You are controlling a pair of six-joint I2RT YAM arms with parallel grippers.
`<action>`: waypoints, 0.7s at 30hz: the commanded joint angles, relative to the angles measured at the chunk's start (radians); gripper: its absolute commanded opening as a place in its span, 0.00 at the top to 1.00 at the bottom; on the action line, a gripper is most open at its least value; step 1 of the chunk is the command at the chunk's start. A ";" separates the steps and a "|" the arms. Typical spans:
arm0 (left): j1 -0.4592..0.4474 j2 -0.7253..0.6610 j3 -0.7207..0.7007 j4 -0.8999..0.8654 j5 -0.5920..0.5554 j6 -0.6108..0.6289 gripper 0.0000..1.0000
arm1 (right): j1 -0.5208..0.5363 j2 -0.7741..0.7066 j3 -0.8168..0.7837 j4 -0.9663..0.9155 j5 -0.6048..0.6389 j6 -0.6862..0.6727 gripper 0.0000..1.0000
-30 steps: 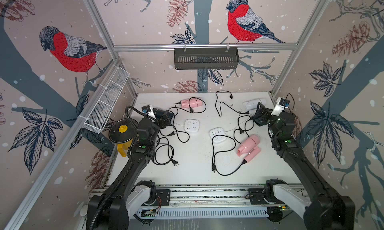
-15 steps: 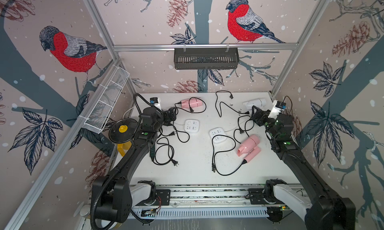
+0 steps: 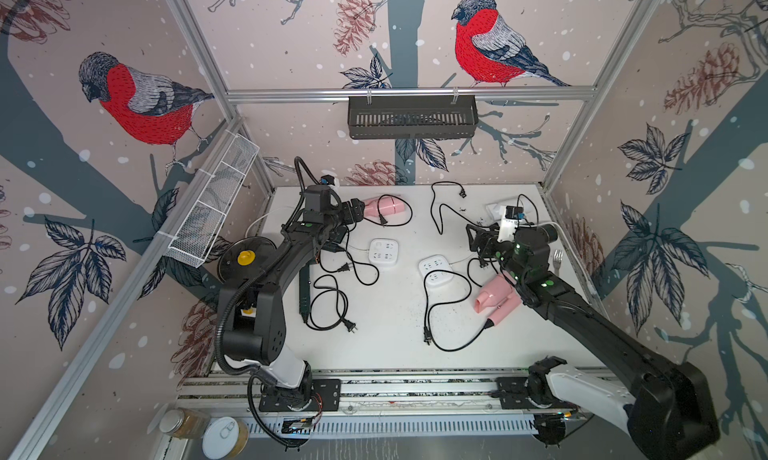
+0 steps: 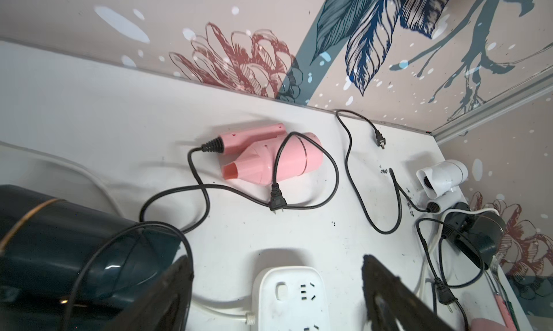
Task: Charge the blow dryers
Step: Pick up the plug from the center of the board.
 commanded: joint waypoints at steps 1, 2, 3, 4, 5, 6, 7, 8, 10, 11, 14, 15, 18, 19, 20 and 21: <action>-0.010 0.078 0.064 -0.068 0.061 -0.013 0.13 | 0.069 0.016 0.009 0.001 0.043 -0.003 0.29; -0.014 0.112 0.089 -0.083 0.073 -0.012 0.14 | 0.094 0.021 0.011 -0.005 0.052 -0.003 0.31; -0.018 0.139 0.112 -0.095 0.079 -0.011 0.16 | 0.113 0.027 0.014 -0.014 0.062 -0.002 0.32; -0.024 0.170 0.136 -0.108 0.081 -0.008 0.20 | 0.133 0.031 0.018 -0.028 0.074 0.000 0.35; -0.029 0.201 0.163 -0.121 0.079 -0.004 0.23 | 0.150 0.034 0.018 -0.035 0.082 0.003 0.37; -0.034 0.232 0.191 -0.136 0.074 0.000 0.23 | 0.166 0.037 0.017 -0.041 0.087 0.007 0.37; -0.037 0.258 0.214 -0.147 0.072 0.004 0.23 | 0.179 0.038 0.013 -0.044 0.095 0.011 0.37; -0.042 0.289 0.245 -0.159 0.074 0.007 0.24 | 0.195 0.037 0.006 -0.043 0.104 0.019 0.37; -0.052 0.344 0.299 -0.186 0.068 0.010 0.24 | 0.222 0.032 -0.007 -0.050 0.122 0.031 0.37; -0.056 0.369 0.324 -0.198 0.059 0.007 0.26 | 0.235 0.028 -0.014 -0.052 0.132 0.037 0.37; -0.077 0.419 0.366 -0.205 0.025 -0.006 0.29 | 0.263 0.017 -0.025 -0.070 0.154 0.047 0.38; -0.084 0.437 0.380 -0.205 0.016 -0.011 0.29 | 0.270 0.014 -0.028 -0.074 0.159 0.050 0.39; -0.100 0.489 0.431 -0.209 -0.005 -0.027 0.33 | 0.278 0.014 -0.028 -0.088 0.168 0.058 0.39; -0.104 0.504 0.451 -0.214 -0.014 -0.030 0.34 | 0.279 0.014 -0.030 -0.090 0.176 0.059 0.40; -0.112 0.523 0.473 -0.224 -0.026 -0.030 0.35 | 0.282 0.014 -0.030 -0.091 0.186 0.061 0.40; -0.119 0.542 0.497 -0.237 -0.044 -0.030 0.36 | 0.283 0.013 -0.030 -0.093 0.198 0.065 0.40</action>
